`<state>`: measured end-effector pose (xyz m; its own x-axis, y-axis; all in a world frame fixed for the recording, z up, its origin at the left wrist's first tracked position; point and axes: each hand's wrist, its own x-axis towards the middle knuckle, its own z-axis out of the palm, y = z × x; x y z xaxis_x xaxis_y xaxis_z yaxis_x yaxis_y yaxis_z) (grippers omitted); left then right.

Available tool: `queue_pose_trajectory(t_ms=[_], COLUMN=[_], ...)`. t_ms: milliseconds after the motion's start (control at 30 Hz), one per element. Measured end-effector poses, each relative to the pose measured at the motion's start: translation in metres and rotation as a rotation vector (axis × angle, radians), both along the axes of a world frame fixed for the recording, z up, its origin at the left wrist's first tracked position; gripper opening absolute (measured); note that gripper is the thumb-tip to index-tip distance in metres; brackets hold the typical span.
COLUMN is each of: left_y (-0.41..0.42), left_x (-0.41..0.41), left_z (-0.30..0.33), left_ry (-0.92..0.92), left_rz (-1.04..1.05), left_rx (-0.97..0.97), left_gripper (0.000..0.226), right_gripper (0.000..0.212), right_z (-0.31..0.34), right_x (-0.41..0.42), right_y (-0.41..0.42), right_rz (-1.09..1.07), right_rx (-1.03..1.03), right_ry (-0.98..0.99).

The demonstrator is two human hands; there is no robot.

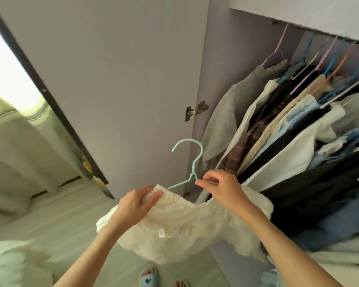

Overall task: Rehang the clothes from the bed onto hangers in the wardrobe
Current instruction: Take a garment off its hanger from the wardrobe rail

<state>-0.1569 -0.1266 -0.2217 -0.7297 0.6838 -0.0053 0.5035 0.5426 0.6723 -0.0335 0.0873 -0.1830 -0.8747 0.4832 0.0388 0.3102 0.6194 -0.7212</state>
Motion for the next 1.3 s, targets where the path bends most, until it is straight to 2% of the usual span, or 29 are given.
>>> queue_pose_trajectory(t_ms=[100,233,367,500,667,933,1100,1300], left_y=[-0.052,-0.133,-0.218,-0.289,-0.38,-0.481,-0.513,-0.569], left_x=[0.007,0.018,0.046,0.094,0.158,0.224,0.223,0.173], left_z=[0.002,0.001,-0.005,-0.015,-0.022,-0.019,-0.026,-0.034], left_ry=[-0.008,-0.009,-0.066,-0.12,-0.145,-0.093,-0.133,-0.21], left_rz=[0.186,0.458,0.689,0.909,1.186,1.598,1.771,1.898], left_rx=[0.041,0.083,0.151,0.189,0.102,0.058,0.063,0.103], left_gripper=[0.048,0.055,0.059,0.057,0.042,0.042,0.039,0.04], right_gripper=[0.028,0.055,0.045,0.034,0.022,0.022,0.023,0.03], right_z=[-0.005,-0.014,-0.025,-0.039,-0.058,-0.057,-0.052,-0.049], right_x=[-0.027,-0.059,-0.085,-0.1,-0.107,-0.111,-0.144,-0.211], right_y=[-0.026,-0.069,-0.124,-0.212,-0.338,-0.513,-0.596,-0.684], right_rz=[0.228,0.412,0.571,0.7,0.893,1.135,1.28,1.44], right_rx=[0.109,0.222,0.297,0.344,0.222,0.193,0.257,0.272], right_ry=[-0.014,0.029,-0.062,0.06,0.058,0.2,0.302,0.257])
